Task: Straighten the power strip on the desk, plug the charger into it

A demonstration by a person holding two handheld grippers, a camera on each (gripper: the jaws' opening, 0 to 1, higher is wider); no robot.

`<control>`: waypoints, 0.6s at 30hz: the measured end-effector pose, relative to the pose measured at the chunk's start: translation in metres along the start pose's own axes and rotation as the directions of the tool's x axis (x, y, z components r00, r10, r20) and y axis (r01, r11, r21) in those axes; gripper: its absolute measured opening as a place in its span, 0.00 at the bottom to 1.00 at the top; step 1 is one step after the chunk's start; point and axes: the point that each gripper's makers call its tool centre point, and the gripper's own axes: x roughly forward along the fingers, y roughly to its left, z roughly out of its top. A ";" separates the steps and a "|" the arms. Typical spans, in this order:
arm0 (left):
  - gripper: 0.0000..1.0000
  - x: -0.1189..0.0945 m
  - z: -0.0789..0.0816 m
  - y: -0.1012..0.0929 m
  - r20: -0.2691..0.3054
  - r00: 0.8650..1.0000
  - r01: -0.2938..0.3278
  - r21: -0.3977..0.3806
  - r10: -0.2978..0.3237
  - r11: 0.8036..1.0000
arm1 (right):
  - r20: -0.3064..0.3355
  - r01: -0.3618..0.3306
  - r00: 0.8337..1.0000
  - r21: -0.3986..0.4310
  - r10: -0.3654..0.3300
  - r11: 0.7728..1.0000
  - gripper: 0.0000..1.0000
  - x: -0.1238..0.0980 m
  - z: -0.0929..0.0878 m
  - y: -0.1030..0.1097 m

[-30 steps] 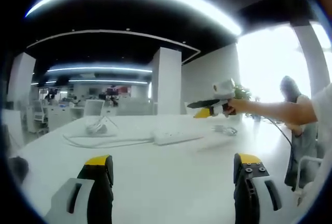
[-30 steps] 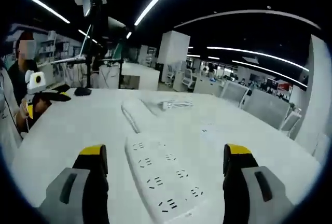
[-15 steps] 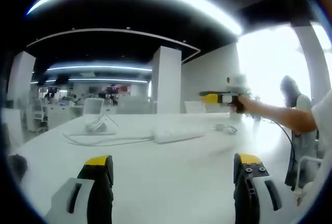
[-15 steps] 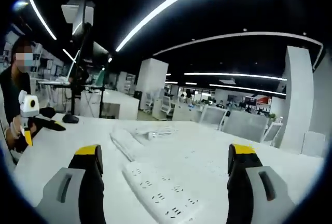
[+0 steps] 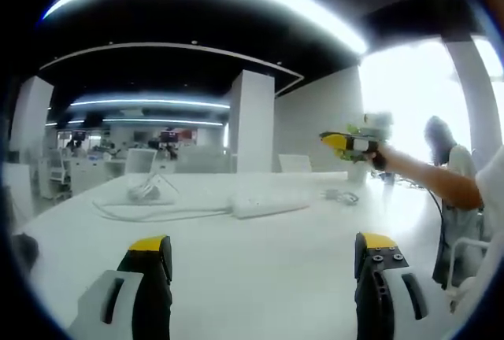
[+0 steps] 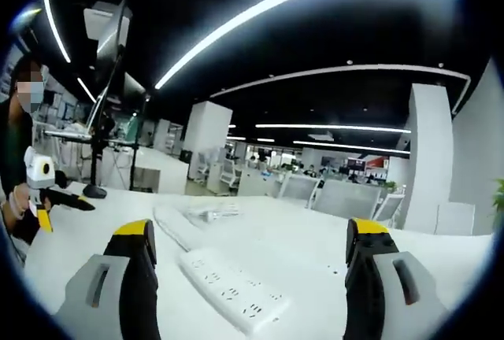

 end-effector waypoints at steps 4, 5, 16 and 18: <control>0.99 0.001 0.000 0.001 -0.002 1.000 0.000 -0.001 0.000 1.000 | 0.007 0.012 1.000 -0.017 -0.012 1.000 1.00 -0.013 0.000 0.000; 0.99 0.001 0.000 0.001 -0.002 1.000 0.000 -0.001 0.000 1.000 | 0.013 0.022 1.000 -0.015 -0.022 1.000 1.00 -0.016 0.000 -0.001; 0.99 0.002 -0.002 0.001 -0.009 1.000 0.002 0.000 -0.002 1.000 | 0.037 0.070 0.997 0.002 -0.070 0.998 1.00 -0.039 0.003 -0.009; 0.99 0.002 -0.002 0.001 -0.009 1.000 0.003 0.001 -0.003 1.000 | 0.038 0.082 0.996 -0.007 -0.081 0.997 1.00 -0.042 0.003 -0.010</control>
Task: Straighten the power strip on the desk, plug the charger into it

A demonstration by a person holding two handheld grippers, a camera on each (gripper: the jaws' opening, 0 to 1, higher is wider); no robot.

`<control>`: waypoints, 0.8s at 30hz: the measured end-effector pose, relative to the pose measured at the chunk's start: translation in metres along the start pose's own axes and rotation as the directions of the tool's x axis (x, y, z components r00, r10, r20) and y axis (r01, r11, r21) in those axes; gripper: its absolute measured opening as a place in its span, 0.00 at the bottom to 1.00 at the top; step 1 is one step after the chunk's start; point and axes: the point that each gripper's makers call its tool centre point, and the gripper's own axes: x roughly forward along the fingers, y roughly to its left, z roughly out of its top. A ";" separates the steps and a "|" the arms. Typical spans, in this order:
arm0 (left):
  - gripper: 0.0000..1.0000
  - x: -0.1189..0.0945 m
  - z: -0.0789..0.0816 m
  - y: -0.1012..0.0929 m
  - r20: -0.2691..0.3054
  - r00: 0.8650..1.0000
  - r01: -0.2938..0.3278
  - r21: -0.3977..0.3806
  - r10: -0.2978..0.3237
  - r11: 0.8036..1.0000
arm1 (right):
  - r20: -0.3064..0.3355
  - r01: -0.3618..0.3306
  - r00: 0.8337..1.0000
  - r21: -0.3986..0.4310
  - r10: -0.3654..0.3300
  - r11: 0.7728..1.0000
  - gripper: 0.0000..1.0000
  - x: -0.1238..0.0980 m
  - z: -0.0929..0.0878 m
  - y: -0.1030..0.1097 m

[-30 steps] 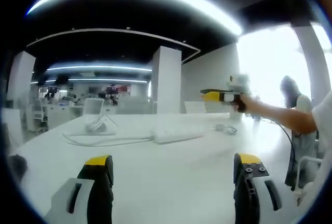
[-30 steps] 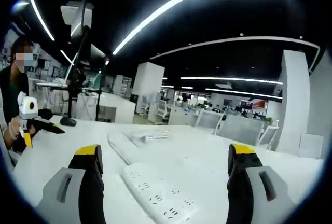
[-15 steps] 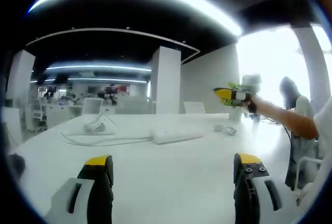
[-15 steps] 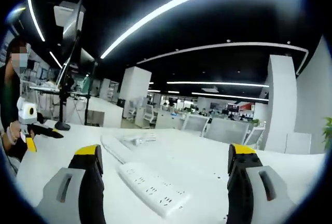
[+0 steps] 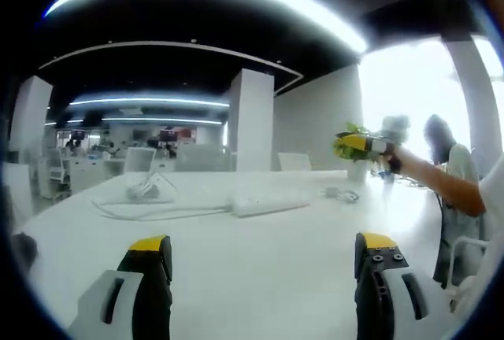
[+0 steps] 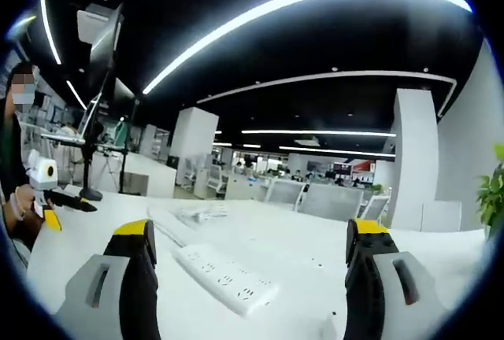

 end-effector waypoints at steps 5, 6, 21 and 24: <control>0.99 0.000 0.000 0.001 -0.001 1.000 -0.002 -0.003 0.002 1.000 | 0.003 0.012 1.000 0.001 -0.012 1.000 1.00 -0.011 0.002 0.001; 0.99 0.000 0.000 0.001 -0.001 1.000 -0.002 -0.003 0.002 1.000 | 0.002 0.013 1.000 0.000 -0.013 1.000 1.00 -0.012 0.002 0.001; 0.99 0.002 -0.001 0.003 -0.005 1.000 0.001 -0.002 -0.001 1.000 | -0.025 0.054 0.998 0.019 -0.054 0.998 1.00 -0.043 -0.009 0.013; 0.99 0.002 -0.001 0.003 -0.007 1.000 0.002 0.000 -0.002 1.000 | -0.015 0.070 0.997 0.023 -0.069 0.997 1.00 -0.050 -0.010 0.013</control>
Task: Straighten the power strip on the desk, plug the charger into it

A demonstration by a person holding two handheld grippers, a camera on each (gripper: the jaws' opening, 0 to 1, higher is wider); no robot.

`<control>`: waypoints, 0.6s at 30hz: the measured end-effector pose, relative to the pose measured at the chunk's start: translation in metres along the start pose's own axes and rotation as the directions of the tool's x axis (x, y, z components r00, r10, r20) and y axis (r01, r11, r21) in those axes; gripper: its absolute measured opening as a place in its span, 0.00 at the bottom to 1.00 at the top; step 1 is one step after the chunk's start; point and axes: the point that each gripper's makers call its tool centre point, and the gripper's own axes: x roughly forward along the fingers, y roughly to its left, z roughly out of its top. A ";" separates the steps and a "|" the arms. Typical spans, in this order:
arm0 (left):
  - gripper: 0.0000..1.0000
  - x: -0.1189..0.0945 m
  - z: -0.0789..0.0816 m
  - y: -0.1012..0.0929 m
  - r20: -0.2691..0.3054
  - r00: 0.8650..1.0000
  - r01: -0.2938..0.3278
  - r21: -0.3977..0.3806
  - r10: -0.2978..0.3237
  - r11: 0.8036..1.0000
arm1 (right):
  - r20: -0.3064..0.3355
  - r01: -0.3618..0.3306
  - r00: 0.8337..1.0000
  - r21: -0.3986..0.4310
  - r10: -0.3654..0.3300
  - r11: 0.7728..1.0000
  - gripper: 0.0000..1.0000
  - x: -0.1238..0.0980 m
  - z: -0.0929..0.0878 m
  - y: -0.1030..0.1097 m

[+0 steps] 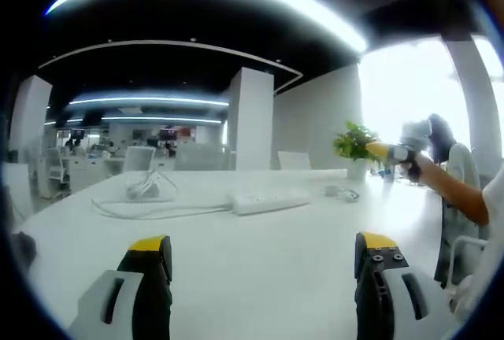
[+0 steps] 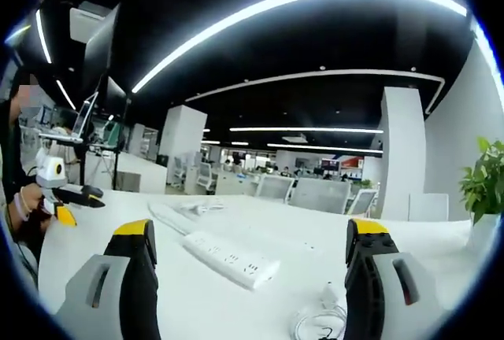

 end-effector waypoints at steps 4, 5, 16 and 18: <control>0.99 0.000 0.001 0.001 0.001 1.000 -0.001 0.001 0.001 1.000 | -0.008 0.005 1.000 0.015 -0.005 1.000 0.99 -0.007 -0.005 0.001; 0.99 0.000 0.001 0.001 0.001 1.000 -0.001 0.001 0.001 1.000 | -0.009 0.006 1.000 0.018 -0.006 1.000 0.99 -0.009 -0.005 0.001; 0.99 0.001 0.001 -0.001 0.002 1.000 0.004 0.000 -0.004 1.000 | -0.015 0.025 1.000 0.062 -0.024 0.998 0.99 -0.033 -0.012 0.005; 0.99 0.001 0.002 0.000 0.004 1.000 0.003 0.000 -0.003 1.000 | -0.019 0.027 0.999 0.069 -0.026 0.997 0.98 -0.037 -0.015 0.007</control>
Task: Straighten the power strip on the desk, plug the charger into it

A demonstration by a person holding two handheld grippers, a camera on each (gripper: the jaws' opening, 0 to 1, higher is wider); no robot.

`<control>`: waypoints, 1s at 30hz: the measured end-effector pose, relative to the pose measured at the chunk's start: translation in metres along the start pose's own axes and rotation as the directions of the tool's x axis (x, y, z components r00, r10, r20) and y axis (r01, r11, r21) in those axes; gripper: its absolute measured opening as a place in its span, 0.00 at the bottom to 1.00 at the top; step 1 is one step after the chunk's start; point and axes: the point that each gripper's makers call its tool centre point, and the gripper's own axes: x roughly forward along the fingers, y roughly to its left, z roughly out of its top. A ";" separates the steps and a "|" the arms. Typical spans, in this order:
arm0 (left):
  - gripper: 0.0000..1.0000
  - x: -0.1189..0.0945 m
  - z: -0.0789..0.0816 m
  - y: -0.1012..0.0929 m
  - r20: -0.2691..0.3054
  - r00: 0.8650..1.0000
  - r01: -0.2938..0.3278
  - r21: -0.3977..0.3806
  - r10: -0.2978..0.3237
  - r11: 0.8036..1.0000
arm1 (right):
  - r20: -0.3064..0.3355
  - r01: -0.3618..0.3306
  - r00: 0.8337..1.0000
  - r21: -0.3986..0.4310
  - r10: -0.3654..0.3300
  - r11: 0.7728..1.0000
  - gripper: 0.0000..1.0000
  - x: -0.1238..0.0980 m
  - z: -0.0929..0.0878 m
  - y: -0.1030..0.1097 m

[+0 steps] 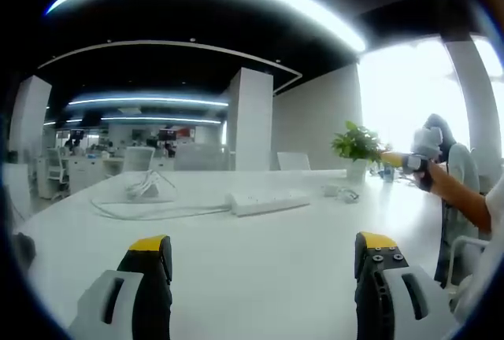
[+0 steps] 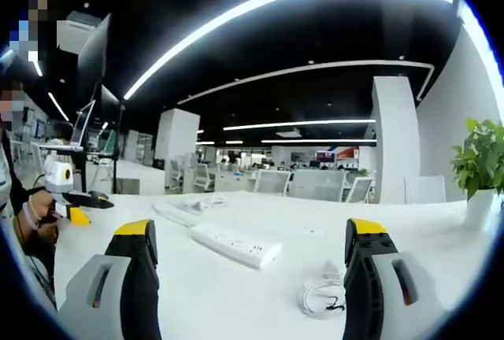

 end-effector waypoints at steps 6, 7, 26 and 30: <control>0.99 0.001 -0.001 -0.001 0.000 1.000 0.002 -0.004 -0.002 1.000 | -0.011 0.004 1.000 0.033 -0.003 0.999 0.98 -0.010 -0.008 0.005; 0.99 0.002 -0.001 -0.001 0.000 1.000 0.002 -0.004 -0.002 1.000 | -0.013 0.006 1.000 0.034 -0.005 0.999 0.98 -0.010 -0.009 0.005; 0.99 0.002 0.000 0.001 0.005 1.000 -0.004 -0.009 0.004 1.000 | -0.089 0.061 0.995 0.107 -0.051 0.992 0.98 -0.032 -0.047 0.008; 0.99 0.003 -0.001 0.000 0.002 1.000 0.000 -0.009 0.000 1.000 | -0.095 0.072 0.994 0.104 -0.063 0.992 0.97 -0.036 -0.050 0.009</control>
